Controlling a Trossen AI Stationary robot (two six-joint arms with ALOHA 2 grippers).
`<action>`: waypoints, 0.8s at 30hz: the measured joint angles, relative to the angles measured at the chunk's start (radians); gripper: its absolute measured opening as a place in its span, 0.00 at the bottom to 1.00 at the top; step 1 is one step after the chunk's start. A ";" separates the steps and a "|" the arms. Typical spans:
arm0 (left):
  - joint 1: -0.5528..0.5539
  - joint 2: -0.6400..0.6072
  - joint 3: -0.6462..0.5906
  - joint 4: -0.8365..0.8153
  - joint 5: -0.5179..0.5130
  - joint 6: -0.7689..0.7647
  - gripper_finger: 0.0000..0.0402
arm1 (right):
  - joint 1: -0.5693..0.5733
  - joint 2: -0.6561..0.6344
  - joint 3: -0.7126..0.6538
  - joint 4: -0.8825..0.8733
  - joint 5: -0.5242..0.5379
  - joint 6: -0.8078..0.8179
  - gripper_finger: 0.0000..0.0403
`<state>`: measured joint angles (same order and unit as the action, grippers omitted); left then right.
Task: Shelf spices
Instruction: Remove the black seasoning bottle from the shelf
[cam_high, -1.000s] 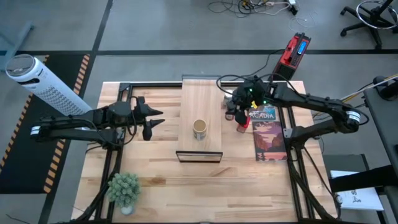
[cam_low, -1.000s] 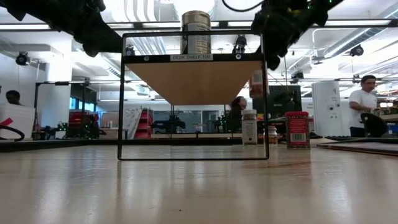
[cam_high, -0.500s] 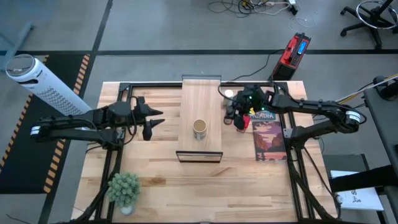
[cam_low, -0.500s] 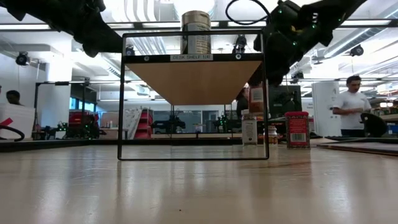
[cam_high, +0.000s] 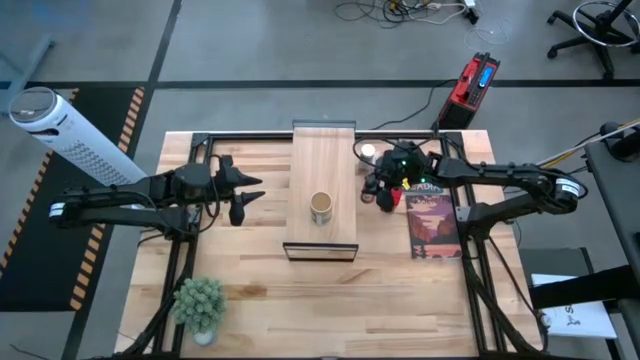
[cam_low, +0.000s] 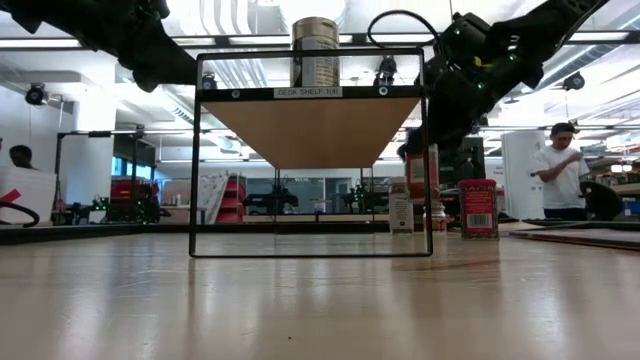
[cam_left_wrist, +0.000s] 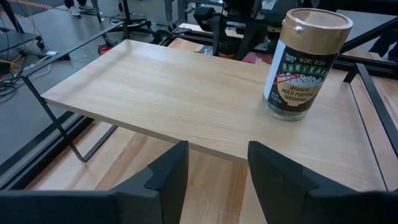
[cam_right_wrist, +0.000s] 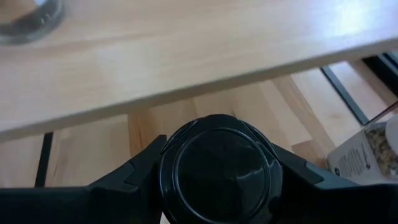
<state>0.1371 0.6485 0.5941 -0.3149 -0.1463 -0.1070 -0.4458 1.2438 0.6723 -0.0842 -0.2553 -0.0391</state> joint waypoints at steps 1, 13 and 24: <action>0.000 0.001 0.000 0.000 0.000 0.000 0.38 | 0.000 0.000 -0.008 0.001 0.011 0.001 0.47; 0.000 0.001 0.000 0.000 0.000 0.000 0.40 | 0.000 0.002 -0.044 0.071 0.030 0.002 0.47; 0.000 0.001 0.000 0.000 0.000 0.000 0.39 | 0.000 0.148 -0.047 0.185 0.019 0.003 0.47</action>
<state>0.1371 0.6491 0.5941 -0.3147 -0.1463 -0.1066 -0.4458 1.3918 0.6254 0.1009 -0.2359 -0.0364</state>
